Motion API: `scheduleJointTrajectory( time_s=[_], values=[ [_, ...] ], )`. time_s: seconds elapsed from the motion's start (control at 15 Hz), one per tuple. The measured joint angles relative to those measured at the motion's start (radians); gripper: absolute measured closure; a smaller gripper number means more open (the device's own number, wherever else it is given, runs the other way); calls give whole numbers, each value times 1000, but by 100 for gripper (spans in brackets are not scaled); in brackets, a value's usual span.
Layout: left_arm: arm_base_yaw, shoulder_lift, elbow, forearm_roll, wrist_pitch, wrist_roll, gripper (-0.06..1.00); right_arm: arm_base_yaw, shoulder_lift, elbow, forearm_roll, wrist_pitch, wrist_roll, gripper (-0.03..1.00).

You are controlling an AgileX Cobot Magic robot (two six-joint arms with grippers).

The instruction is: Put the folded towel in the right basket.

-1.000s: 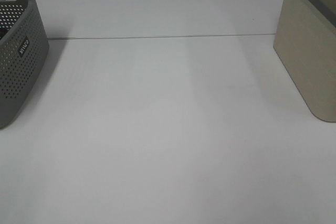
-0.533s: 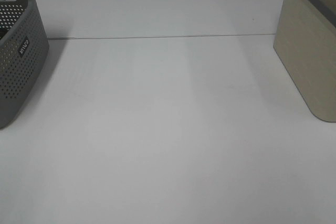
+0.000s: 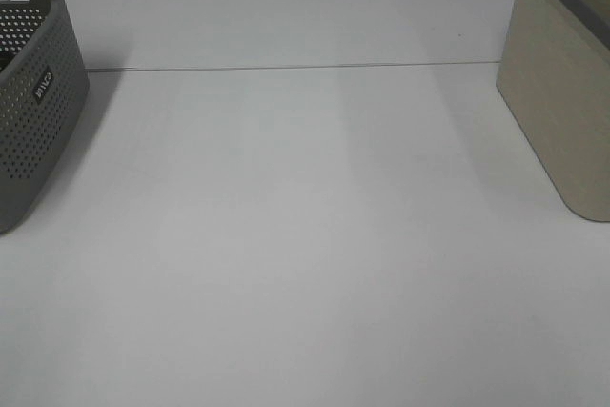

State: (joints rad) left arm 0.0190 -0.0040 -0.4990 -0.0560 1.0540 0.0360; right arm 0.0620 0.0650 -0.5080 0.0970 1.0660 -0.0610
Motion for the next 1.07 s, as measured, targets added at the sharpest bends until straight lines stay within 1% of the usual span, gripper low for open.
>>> scheduleJointTrajectory(
  time_s=[0.33,1.07],
  values=[
    [0,0,0,0,0,0,-3,0,-69,2,0,0,0,22],
    [0,0,0,0,0,0,-3,0,-71,2,0,0,0,22]
  ],
)
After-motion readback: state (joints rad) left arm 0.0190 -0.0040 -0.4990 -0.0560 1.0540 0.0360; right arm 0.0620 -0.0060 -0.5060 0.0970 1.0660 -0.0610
